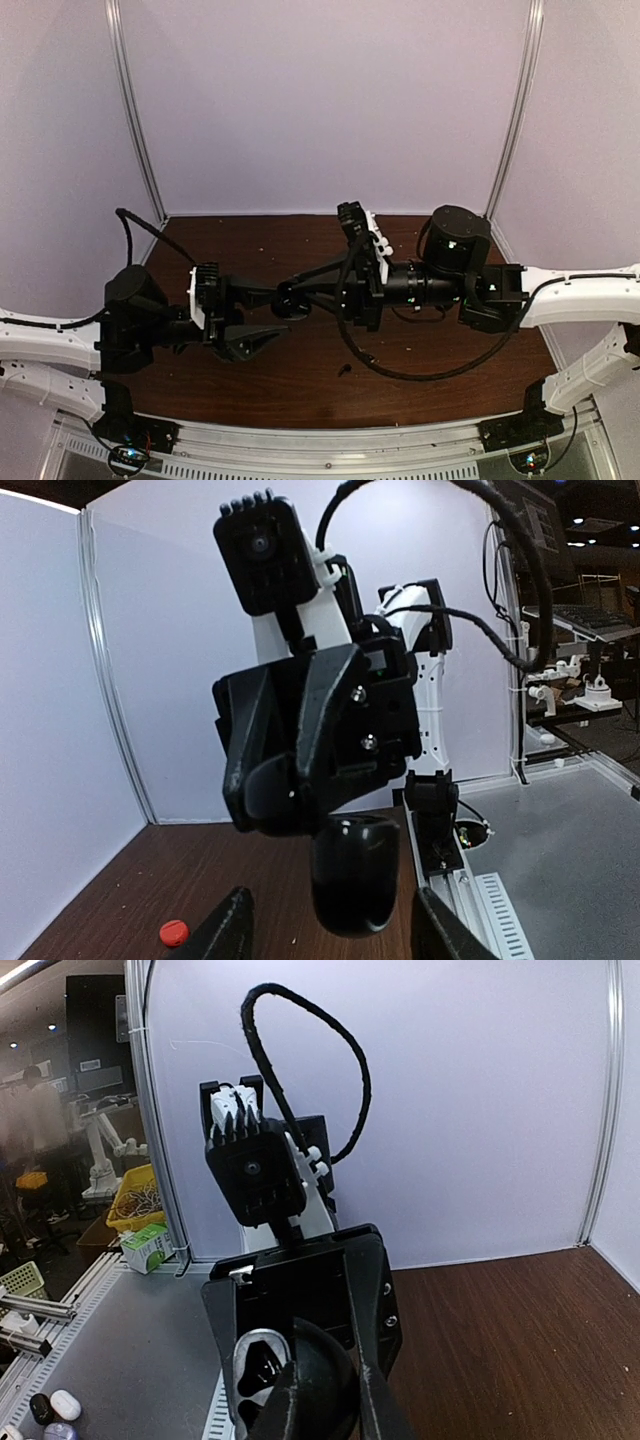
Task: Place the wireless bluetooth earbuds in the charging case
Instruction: Pass from the right arm to the left
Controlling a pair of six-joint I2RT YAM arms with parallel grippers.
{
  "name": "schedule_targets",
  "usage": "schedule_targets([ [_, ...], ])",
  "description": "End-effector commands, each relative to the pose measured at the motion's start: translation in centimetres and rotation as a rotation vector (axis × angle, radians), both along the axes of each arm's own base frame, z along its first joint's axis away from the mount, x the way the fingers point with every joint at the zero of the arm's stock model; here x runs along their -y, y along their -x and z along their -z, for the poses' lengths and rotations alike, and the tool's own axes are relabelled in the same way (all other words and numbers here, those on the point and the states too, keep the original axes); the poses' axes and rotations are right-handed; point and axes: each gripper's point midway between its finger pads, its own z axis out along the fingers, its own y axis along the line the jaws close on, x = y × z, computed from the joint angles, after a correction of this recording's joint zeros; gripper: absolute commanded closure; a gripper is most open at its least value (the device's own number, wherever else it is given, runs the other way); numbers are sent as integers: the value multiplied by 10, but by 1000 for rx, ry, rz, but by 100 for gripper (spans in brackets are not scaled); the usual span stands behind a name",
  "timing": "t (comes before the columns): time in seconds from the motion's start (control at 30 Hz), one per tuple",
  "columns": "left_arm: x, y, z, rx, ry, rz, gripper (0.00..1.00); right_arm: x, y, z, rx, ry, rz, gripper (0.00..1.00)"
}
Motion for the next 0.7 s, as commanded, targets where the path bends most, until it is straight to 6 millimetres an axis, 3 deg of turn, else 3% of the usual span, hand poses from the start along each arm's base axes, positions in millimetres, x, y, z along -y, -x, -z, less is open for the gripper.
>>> schedule_targets([
  [0.0,13,-10,21,11,-146,-27,46,3,-2,-6,42,33,24,100],
  [0.27,25,-9,16,12,-140,8,52,-1,-7,4,40,81,51,100],
  [0.67,24,-4,-2,35,-50,33,56,-5,-9,11,31,87,50,100],
])
